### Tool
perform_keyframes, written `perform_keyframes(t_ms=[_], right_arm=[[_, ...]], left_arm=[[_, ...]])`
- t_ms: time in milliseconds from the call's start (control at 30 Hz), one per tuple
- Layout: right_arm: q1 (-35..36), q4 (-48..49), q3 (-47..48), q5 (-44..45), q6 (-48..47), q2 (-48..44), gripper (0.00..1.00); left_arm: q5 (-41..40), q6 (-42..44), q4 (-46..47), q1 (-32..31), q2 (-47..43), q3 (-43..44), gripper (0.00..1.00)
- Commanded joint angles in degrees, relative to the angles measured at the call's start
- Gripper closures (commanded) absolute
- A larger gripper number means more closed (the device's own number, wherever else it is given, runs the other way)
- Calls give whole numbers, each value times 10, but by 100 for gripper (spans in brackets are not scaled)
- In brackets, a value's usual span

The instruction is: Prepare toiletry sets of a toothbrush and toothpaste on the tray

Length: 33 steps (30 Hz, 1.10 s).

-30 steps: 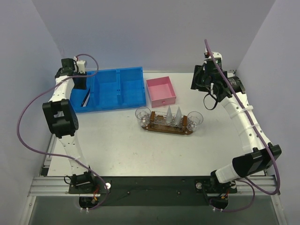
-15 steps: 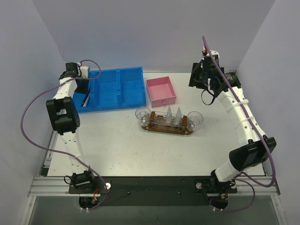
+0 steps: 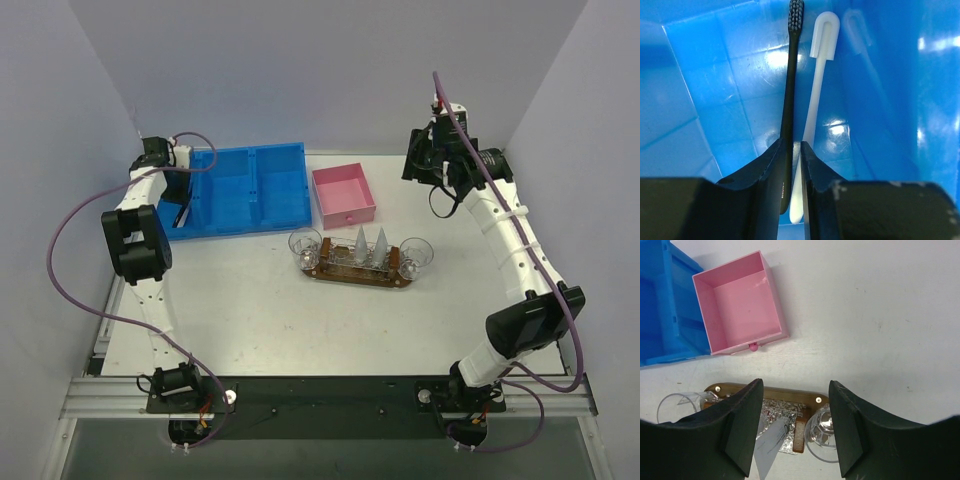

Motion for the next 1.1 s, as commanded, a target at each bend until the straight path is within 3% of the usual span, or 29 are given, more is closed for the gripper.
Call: perform_keyframes(t_ms=[0,867,1067], right_arm=[[-4,-5,25,-7,6,11,50],[-7,-16,47,-18,1,30,50],[-8,-16,47,-21,2,33,50]], left_arm=[[-1,0,14,-1,-2,22,71],[-33,18,-12,0,37,15,72],[-28,18,-13,-1,33,13,91]])
